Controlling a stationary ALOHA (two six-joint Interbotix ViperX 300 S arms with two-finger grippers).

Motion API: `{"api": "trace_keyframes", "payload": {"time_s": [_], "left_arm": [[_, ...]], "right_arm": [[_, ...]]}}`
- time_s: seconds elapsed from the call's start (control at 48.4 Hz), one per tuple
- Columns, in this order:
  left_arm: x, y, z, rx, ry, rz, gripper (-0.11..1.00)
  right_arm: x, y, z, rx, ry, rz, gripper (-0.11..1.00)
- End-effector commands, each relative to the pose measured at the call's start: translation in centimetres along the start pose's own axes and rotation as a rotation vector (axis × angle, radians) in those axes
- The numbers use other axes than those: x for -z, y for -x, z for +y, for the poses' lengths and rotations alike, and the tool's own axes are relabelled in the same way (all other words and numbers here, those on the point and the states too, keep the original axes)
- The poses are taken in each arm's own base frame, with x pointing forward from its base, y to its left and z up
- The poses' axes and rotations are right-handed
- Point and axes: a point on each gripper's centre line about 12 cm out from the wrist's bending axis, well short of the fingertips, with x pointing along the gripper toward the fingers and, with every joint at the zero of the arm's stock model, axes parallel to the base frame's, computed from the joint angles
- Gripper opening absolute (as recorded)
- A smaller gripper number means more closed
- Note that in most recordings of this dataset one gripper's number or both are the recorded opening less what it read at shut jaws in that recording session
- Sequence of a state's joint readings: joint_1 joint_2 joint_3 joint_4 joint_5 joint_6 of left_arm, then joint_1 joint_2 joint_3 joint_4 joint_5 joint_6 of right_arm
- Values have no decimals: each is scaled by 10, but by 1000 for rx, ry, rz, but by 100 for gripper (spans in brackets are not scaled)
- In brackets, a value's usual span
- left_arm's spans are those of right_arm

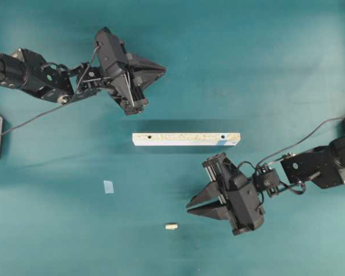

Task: Insert the rod into the hole on the wooden board.
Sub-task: 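Move the right gripper down over the small wooden peg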

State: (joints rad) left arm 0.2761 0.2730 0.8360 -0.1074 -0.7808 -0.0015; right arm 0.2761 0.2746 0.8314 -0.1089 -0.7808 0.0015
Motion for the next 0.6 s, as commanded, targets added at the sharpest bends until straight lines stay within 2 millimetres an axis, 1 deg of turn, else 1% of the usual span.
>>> {"api": "trace_keyframes", "payload": {"time_s": [0.0,0.021,0.041,0.103,0.124,0.186,0.269,0.31,0.331,0.434,0.538,0.579], "left_arm": [[-18,0,-10,48,-46,-21,24],[-18,1,-10,48,-49,-10,24],[-18,1,-10,48,-52,0,22],[-17,4,-10,48,-62,34,10],[-17,5,-10,48,-65,45,9],[-17,7,-10,49,-71,63,9],[-22,11,-10,50,-71,72,9],[-28,14,-11,51,-68,68,9],[-31,15,-11,52,-68,69,9],[-39,21,-11,54,-67,91,9],[-39,26,-11,55,-66,146,10],[-38,29,-11,56,-65,172,14]], "right_arm": [[-18,-1,1,-2,-14,-51,24],[-18,-3,1,-1,-14,-41,24],[-19,-3,1,-2,-14,-35,21],[-21,-7,1,-1,-18,3,9],[-22,-8,0,1,-17,22,6],[-25,-11,1,1,-13,77,0],[-34,-14,-2,9,-20,137,0],[-40,-14,-3,16,-38,167,0],[-46,-14,-4,21,-57,187,0],[-65,-15,-8,50,-159,260,0],[-80,-18,-10,85,-271,343,0],[-85,-20,-11,101,-313,372,0]]}}
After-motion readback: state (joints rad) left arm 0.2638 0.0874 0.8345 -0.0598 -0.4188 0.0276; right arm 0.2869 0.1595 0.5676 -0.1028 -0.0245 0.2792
